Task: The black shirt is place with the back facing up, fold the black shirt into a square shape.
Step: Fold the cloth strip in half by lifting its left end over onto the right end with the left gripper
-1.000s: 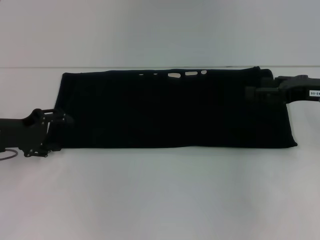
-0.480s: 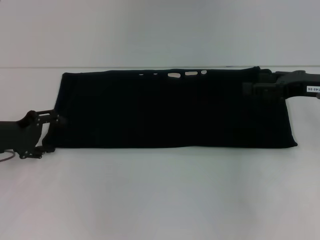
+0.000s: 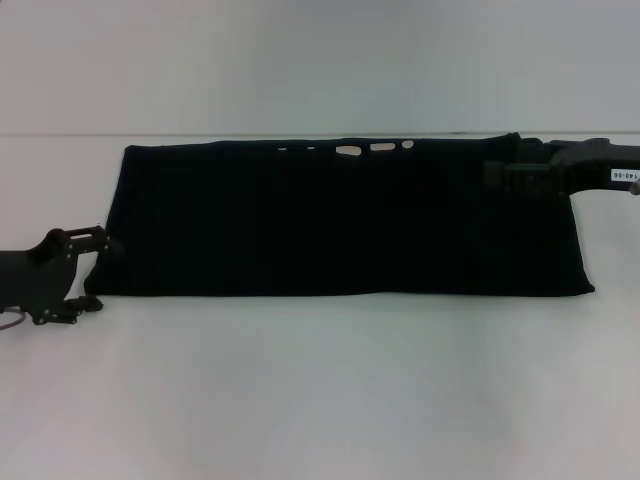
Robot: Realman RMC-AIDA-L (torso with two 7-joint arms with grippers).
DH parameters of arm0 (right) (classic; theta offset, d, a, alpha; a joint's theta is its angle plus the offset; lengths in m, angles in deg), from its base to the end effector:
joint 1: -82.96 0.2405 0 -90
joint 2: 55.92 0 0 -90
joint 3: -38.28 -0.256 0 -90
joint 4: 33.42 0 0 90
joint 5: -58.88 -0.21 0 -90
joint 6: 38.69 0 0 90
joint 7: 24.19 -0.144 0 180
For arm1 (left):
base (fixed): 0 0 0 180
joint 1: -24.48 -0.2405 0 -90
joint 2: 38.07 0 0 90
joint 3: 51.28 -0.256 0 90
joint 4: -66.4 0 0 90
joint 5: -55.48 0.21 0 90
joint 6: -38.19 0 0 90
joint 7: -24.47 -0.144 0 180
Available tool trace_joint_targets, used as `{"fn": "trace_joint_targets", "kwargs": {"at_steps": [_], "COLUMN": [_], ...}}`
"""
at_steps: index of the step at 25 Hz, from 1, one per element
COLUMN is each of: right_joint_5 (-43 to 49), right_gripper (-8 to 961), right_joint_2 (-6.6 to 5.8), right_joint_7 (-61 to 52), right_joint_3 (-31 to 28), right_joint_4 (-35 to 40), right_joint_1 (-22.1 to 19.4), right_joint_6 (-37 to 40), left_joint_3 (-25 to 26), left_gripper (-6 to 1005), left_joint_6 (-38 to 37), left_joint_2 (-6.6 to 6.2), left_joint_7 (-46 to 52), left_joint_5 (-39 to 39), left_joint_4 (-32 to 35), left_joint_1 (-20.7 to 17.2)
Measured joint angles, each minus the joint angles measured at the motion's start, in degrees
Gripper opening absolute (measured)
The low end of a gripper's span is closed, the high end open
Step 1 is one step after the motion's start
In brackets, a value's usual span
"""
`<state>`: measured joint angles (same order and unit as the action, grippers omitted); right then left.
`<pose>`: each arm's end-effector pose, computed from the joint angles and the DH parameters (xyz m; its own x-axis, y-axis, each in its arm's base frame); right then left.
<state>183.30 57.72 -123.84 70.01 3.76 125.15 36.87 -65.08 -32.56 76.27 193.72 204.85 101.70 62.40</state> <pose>0.2468 0.4166 0.0516 0.7127 -0.4971 -0.4950 -0.6744 -0.6797 -0.2885 -0.3459 0.3709 0.0526 -0.5342 0.6649 0.5221 0.8359 0.5078 0.2085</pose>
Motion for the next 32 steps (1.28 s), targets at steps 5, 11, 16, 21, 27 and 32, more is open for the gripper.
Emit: {"fn": "trace_joint_targets", "kwargs": {"at_steps": [5,11,16,21,27,32], "right_joint_5": [0.03,0.03,0.03,0.03,0.03,0.02], "right_gripper": [791,790,791,791,791,790], "right_joint_2": [0.00,0.00,0.00,0.00,0.00,-0.01], "right_joint_7": [-0.02,-0.07,-0.11,-0.18,-0.20,-0.20], "right_joint_3": [-0.03,-0.37,-0.47,-0.54,-0.52,-0.45], "right_joint_4": [0.00,0.00,0.00,0.00,0.00,0.00], "right_joint_1": [0.00,-0.04,-0.18,-0.24,-0.32,-0.46], "right_joint_6": [0.01,0.24,0.37,0.38,0.33,0.15], "left_joint_3": [0.09,0.09,0.07,0.07,0.09,0.09], "left_gripper": [854,853,853,853,853,853], "left_joint_6": [0.01,0.00,-0.02,-0.03,0.00,0.37], "left_joint_2": [0.17,0.41,0.44,0.52,0.61,0.66], "left_joint_7": [0.02,-0.10,-0.10,-0.06,-0.02,0.00], "left_joint_5": [-0.22,-0.79,-0.82,-0.85,-1.27,-1.38], "left_joint_4": [-0.04,-0.58,-0.74,-1.13,-1.42,-1.60], "left_joint_1": [-0.11,-0.08,0.12,0.22,0.32,0.32]}}
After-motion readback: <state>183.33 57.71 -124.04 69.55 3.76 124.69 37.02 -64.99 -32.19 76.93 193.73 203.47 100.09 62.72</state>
